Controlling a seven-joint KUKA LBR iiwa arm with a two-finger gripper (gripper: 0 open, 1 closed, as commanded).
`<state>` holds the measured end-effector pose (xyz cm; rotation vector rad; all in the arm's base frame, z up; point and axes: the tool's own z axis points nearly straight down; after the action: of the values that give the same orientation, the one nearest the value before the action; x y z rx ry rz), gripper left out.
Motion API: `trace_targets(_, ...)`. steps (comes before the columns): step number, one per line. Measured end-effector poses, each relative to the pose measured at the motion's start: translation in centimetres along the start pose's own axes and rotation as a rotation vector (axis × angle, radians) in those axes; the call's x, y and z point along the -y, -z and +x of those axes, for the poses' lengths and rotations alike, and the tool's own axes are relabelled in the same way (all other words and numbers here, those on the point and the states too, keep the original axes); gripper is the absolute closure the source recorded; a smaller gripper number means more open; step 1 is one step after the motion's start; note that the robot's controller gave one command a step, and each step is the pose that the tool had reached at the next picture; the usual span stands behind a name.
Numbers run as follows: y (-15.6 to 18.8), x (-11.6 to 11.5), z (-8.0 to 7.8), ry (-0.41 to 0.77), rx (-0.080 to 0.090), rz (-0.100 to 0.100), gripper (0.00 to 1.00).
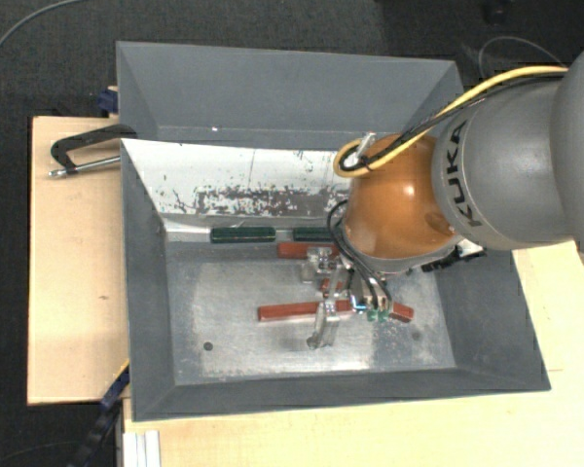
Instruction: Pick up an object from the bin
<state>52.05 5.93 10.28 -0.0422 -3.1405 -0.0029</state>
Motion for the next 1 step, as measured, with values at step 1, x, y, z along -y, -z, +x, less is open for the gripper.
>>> trace_targets(1,-3.37,0.70,1.24,0.071,-0.003,0.002,0.00)
